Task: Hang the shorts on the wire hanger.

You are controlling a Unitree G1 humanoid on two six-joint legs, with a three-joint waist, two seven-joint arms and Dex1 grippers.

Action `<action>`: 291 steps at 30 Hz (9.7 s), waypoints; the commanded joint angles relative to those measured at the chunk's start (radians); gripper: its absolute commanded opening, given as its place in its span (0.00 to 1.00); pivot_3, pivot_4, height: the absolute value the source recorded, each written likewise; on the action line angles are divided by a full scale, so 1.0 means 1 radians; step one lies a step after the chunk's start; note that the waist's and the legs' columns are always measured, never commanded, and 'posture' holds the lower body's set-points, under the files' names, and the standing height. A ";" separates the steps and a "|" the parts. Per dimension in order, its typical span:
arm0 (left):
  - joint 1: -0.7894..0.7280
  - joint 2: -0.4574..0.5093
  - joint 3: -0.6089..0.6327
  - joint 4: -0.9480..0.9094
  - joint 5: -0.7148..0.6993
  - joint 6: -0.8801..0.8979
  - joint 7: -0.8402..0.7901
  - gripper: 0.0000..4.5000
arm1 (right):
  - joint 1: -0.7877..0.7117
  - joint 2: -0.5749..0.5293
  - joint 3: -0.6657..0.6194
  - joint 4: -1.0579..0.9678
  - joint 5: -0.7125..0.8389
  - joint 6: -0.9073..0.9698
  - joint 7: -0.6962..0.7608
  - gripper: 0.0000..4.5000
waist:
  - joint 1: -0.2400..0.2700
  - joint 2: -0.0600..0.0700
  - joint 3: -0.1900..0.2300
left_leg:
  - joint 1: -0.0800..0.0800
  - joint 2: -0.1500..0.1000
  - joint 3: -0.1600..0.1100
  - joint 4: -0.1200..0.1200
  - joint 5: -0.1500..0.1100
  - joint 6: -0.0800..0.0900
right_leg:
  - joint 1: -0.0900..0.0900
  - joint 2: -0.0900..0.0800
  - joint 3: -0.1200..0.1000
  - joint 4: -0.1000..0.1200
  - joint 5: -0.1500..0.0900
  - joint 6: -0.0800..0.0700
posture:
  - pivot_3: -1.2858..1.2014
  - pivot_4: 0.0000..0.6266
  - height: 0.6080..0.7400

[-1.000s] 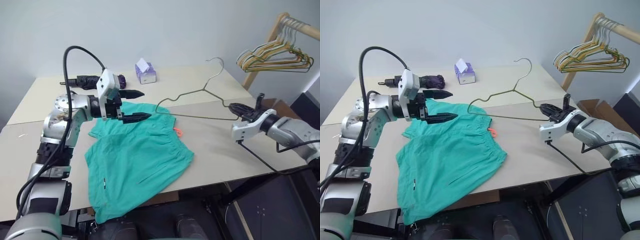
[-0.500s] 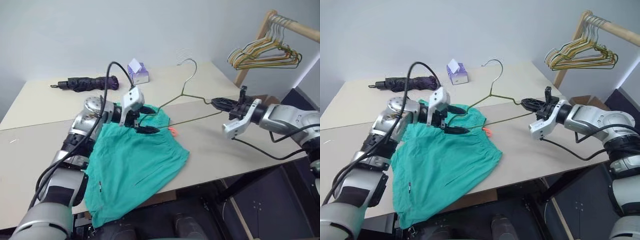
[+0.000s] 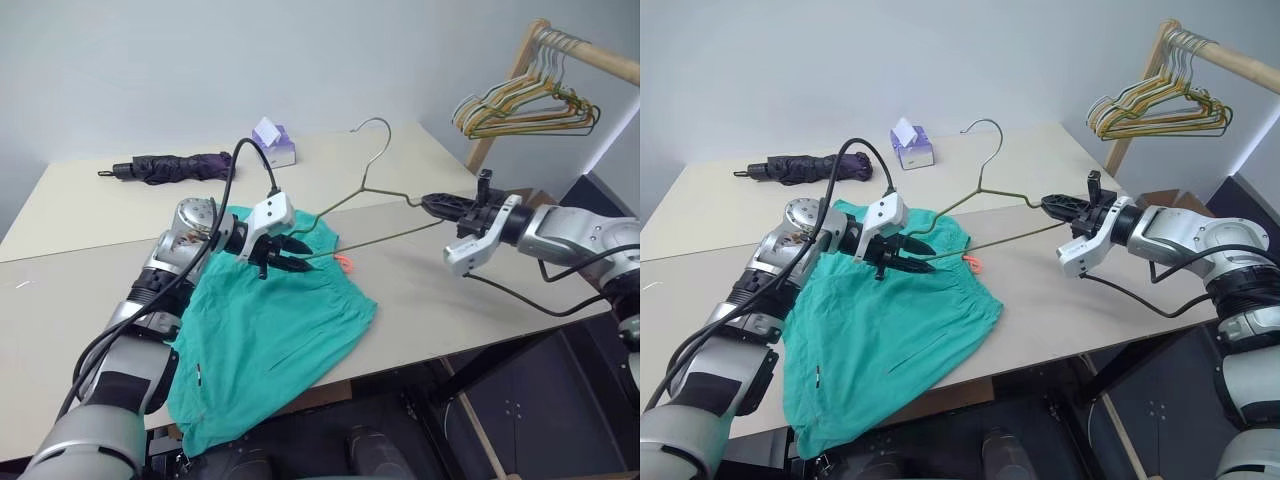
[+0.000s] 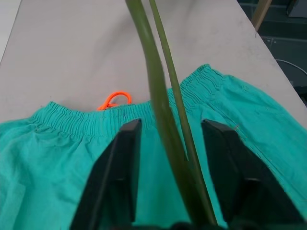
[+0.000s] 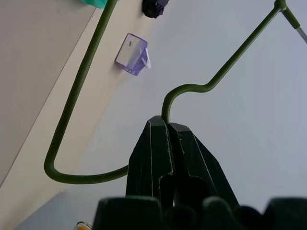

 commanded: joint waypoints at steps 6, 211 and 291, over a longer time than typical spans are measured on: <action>-0.011 0.007 0.026 -0.013 0.012 -0.022 0.015 0.00 | -0.051 -0.002 -0.032 -0.011 -0.006 0.032 -0.045 0.00 | -0.003 0.000 0.000 | 0.000 0.000 0.000 0.000 0.000 0.000 | 0.000 0.000 0.000 0.000 0.000 0.000 | 0.47 0.00 1.00; 0.045 0.321 0.317 -0.100 -0.217 -0.350 -0.153 0.99 | 0.189 0.323 -0.178 -0.642 0.986 1.530 1.213 0.00 | 0.158 0.005 -0.002 | -0.011 0.001 0.001 0.005 -0.002 0.003 | -0.011 0.002 -0.003 0.004 0.000 0.002 | 0.53 0.00 1.00; -0.014 0.149 0.244 0.240 -0.024 -0.571 -0.119 0.00 | 0.372 0.639 -0.335 -0.659 1.309 1.680 0.857 0.55 | 0.102 0.004 -0.003 | -0.019 0.001 -0.005 0.014 -0.002 0.004 | -0.015 0.003 -0.005 0.008 0.000 0.002 | 0.51 0.02 1.00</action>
